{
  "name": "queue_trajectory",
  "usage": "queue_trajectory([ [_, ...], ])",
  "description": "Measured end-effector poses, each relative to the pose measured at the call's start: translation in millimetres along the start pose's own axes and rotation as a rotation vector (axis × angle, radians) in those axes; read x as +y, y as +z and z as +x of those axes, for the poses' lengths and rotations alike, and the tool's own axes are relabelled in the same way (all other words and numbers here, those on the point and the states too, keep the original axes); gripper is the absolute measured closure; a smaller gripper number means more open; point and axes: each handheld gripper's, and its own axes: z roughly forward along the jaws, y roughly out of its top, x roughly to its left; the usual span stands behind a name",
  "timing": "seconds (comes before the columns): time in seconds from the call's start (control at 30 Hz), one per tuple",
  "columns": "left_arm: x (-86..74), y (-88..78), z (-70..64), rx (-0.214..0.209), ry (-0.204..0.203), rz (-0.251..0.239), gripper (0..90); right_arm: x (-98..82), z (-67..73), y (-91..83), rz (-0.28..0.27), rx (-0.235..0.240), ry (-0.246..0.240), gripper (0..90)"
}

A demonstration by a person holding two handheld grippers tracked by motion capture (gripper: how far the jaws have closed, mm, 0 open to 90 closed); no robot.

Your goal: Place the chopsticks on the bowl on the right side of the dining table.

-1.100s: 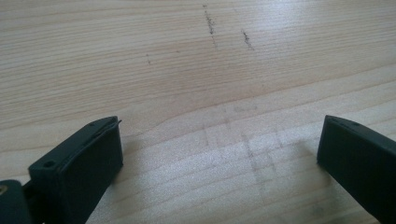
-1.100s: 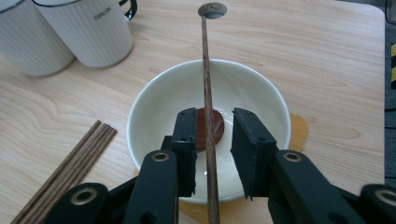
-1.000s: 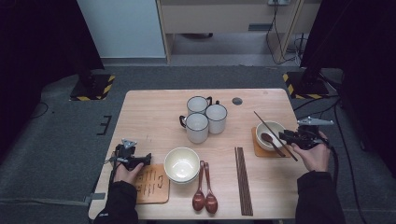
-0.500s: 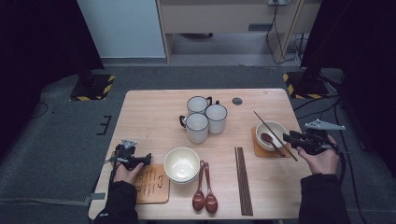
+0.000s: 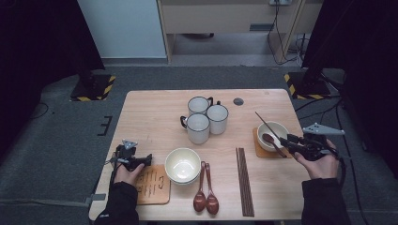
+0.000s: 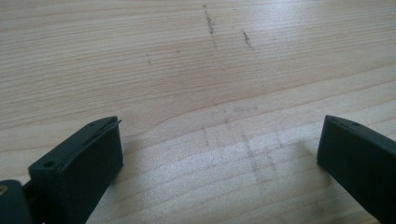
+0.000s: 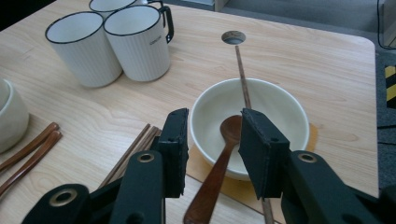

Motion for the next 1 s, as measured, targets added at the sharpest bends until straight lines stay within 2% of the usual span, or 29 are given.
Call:
queue_trajectory([
  [0.27,0.0,0.0,0.0,0.0,0.0,0.0,0.0,-1.0,14.7,-1.7,-0.003,0.003,-0.004,62.1],
  [0.5,0.0,0.0,0.0,0.0,0.0,0.0,0.0,-4.0,26.3,-0.6,-0.002,0.025,-0.022,62.4],
  [1.0,0.0,0.0,0.0,0.0,0.0,0.0,0.0,-6.8,51.8,3.5,0.02,0.038,-0.069,63.9],
])
